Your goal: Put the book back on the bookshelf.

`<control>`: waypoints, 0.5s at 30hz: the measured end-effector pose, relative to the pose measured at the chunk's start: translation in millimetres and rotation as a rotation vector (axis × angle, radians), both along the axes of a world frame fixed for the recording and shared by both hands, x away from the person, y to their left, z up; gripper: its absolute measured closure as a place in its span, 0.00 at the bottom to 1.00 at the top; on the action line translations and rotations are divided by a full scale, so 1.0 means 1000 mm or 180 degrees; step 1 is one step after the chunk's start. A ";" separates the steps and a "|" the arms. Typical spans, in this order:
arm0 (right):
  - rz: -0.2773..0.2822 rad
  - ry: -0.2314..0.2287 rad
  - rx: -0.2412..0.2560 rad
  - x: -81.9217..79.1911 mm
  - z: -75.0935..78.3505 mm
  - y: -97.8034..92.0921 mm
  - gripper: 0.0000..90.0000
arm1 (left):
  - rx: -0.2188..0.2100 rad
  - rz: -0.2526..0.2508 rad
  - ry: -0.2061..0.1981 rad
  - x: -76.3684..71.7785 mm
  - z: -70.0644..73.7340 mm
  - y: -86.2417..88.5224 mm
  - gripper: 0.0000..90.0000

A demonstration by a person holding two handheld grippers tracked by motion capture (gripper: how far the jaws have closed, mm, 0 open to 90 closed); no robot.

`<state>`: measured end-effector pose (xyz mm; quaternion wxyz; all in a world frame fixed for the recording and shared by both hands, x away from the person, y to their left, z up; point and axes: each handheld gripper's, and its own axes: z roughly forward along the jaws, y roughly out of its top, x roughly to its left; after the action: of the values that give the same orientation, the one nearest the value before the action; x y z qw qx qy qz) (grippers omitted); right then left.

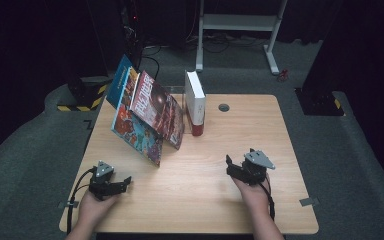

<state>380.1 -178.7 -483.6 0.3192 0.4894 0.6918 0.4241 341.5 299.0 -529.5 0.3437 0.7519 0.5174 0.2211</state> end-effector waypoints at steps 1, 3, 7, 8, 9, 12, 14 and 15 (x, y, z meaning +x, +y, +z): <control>-0.0011 0.0033 -0.0013 -0.002 -0.003 -0.003 0.12 | -0.0005 0.0002 0.0004 0.000 0.000 0.000 0.21; -0.0030 0.0125 -0.0030 -0.004 -0.008 -0.011 0.12 | 0.0005 -0.0003 0.0008 0.000 0.000 -0.001 0.20; -0.0036 0.0345 -0.0113 -0.010 -0.019 -0.025 0.14 | 0.0041 -0.0013 0.0008 0.000 0.000 -0.001 0.19; -0.0040 0.0412 -0.0133 -0.011 -0.022 -0.029 0.14 | 0.0042 -0.0014 0.0008 0.000 0.000 -0.002 0.19; -0.0028 0.0460 -0.0150 -0.012 -0.024 -0.032 0.14 | 0.0043 -0.0013 0.0009 0.000 0.000 -0.002 0.19; -0.0057 0.0682 -0.0266 -0.016 -0.032 -0.042 0.14 | 0.0056 -0.0012 0.0007 0.000 0.000 -0.002 0.19; -0.0092 0.0760 -0.0306 -0.018 -0.035 -0.048 0.14 | 0.0065 -0.0015 0.0009 0.000 0.000 -0.002 0.18; -0.0100 0.0799 -0.0316 -0.019 -0.037 -0.049 0.14 | 0.0065 -0.0014 0.0010 0.000 0.000 -0.002 0.18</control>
<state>361.4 -228.0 -520.2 0.2606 0.5330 0.7387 0.3197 341.5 296.5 -529.7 0.3356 0.7569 0.5140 0.2244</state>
